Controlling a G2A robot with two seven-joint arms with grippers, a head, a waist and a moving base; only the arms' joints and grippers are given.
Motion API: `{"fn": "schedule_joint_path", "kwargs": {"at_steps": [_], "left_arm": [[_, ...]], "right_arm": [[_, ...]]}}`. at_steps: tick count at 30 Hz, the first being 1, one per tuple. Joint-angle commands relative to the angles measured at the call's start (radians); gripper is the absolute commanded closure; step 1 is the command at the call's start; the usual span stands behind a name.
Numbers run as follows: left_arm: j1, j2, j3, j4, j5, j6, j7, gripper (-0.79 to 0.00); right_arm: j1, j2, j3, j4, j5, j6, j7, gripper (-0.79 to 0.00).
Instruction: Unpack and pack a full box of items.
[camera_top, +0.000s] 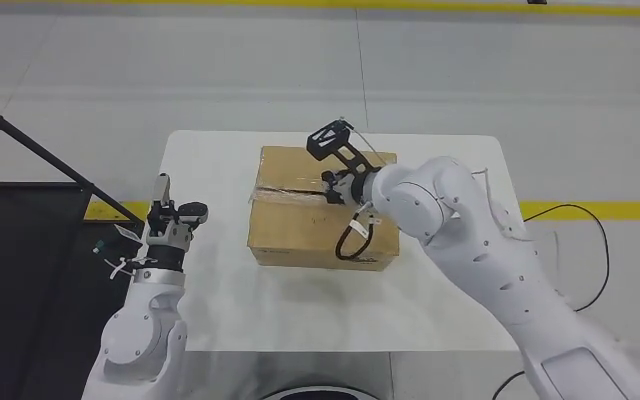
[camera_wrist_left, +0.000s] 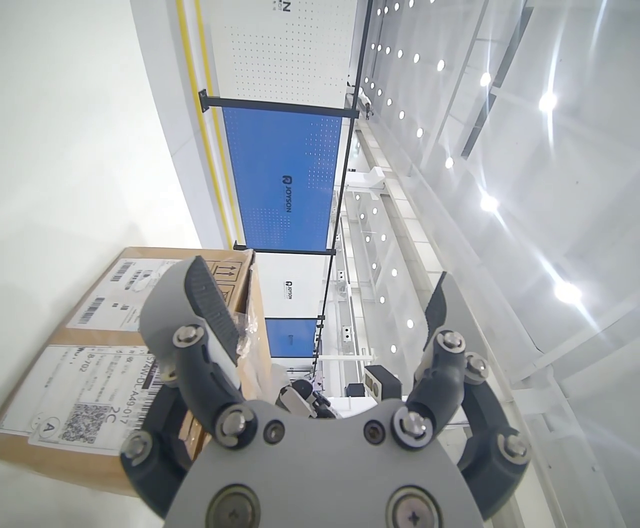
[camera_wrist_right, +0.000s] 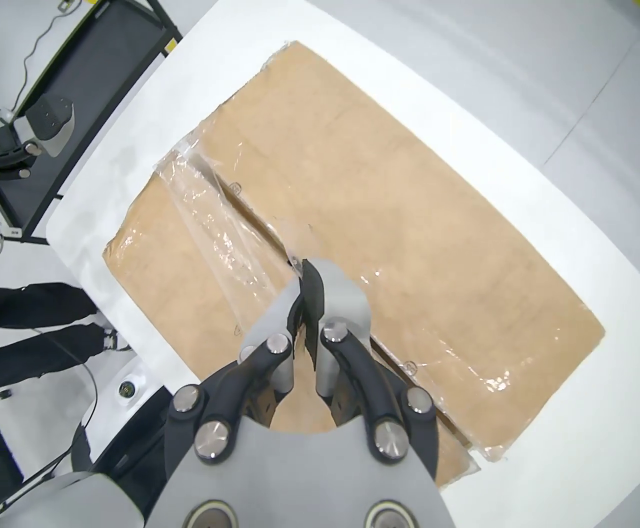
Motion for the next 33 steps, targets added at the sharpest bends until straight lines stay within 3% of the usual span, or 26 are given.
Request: {"fn": "schedule_joint_path", "kwargs": {"at_steps": [1, 11, 16, 27, 33], "left_arm": [[0.003, 0.0, 0.001, -0.007, 0.002, -0.001, -0.002, -0.785], [0.009, 0.001, 0.015, -0.045, 0.01, 0.007, -0.029, -0.785], [0.007, 0.001, 0.023, -0.056, 0.018, 0.018, -0.045, -0.785], [0.004, 0.003, 0.032, -0.052, 0.017, 0.033, -0.072, -0.785], [-0.002, 0.005, 0.033, -0.058, 0.016, 0.046, -0.09, -0.785]], "right_arm": [[-0.021, 0.003, 0.011, -0.029, -0.038, 0.012, -0.047, 0.0], [-0.153, 0.019, 0.094, -0.155, -0.194, 0.051, -0.291, 0.0], [-0.234, 0.026, 0.154, -0.223, -0.217, 0.029, -0.465, 0.0], [-0.358, 0.03, 0.234, -0.254, -0.274, -0.027, -0.727, 0.0], [-0.418, 0.033, 0.269, -0.243, -0.259, -0.068, -0.739, 0.0]]}}
